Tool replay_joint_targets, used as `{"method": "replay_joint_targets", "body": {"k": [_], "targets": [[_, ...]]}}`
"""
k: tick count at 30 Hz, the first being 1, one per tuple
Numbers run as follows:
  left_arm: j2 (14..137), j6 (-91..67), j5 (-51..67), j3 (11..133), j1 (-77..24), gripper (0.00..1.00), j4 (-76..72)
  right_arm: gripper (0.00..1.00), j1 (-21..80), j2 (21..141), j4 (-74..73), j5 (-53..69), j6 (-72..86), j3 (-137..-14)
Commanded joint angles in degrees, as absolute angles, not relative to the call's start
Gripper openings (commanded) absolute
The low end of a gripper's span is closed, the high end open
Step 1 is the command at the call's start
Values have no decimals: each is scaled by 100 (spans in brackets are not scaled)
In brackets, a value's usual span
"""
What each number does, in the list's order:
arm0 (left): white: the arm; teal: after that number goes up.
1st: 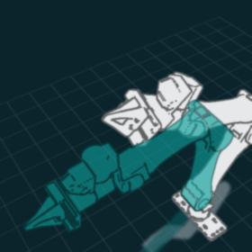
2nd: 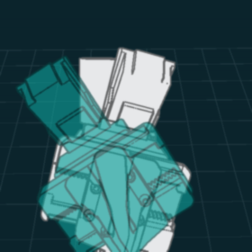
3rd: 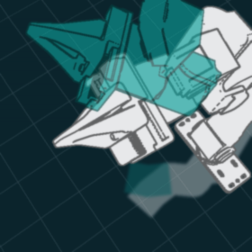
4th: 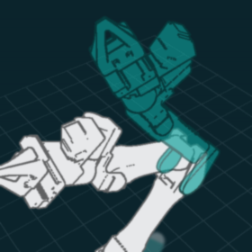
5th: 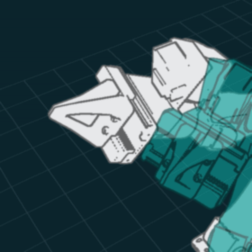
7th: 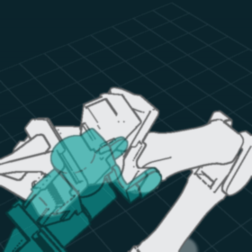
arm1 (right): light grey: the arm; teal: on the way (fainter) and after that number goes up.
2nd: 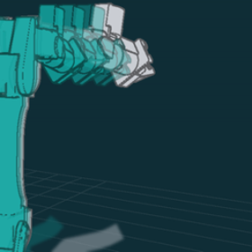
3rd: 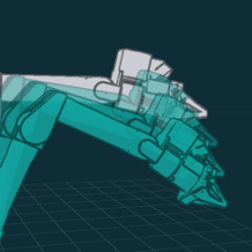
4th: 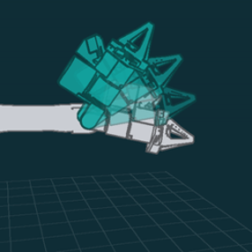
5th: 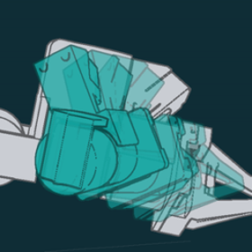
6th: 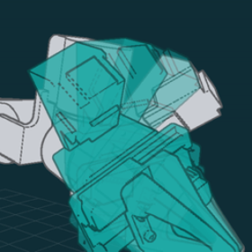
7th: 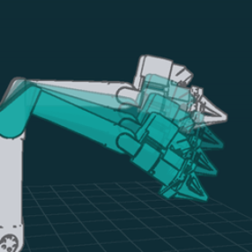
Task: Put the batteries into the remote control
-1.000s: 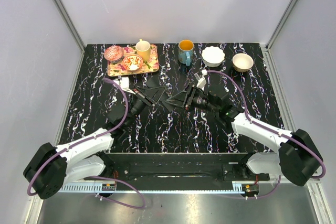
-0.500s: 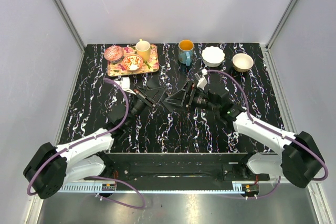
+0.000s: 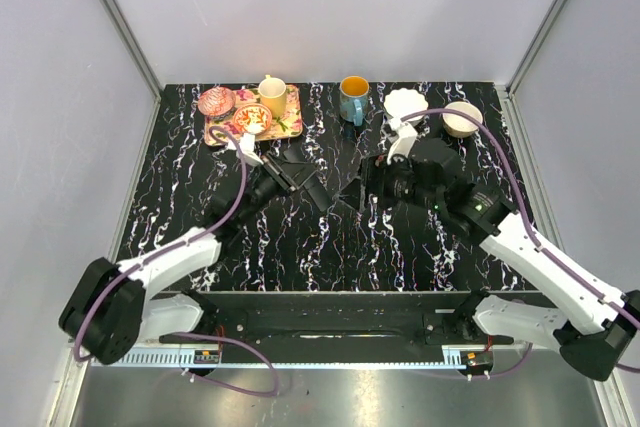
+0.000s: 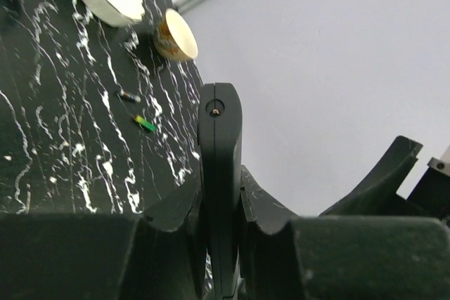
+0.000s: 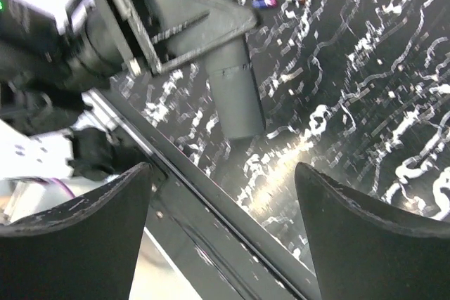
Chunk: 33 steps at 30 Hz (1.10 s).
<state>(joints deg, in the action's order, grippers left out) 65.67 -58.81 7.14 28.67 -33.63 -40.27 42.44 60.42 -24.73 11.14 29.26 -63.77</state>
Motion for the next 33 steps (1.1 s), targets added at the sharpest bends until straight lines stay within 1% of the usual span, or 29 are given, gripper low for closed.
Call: {"method": "replay_joint_targets", "body": {"k": [1, 6, 19, 29, 33], "targets": [[7187, -6653, 2159, 3357, -3208, 0, -4340, 87, 4832, 6345, -3823, 80, 1881, -6759], [7593, -6899, 2373, 3551, -3234, 0, -4588, 89, 5141, 6583, -3806, -193, 1881, -6882], [7664, -6873, 2408, 3700, -3313, 0, -4421, 90, 5326, 7180, -3586, -431, 1776, -7040], [7673, -6785, 2338, 3779, -3384, 0, -4271, 82, 5352, 7356, -3498, -290, 1731, -7189], [7691, -6794, 2312, 3797, -3410, 0, -4271, 74, 5370, 7435, -3498, -273, 1723, -7216]]}}
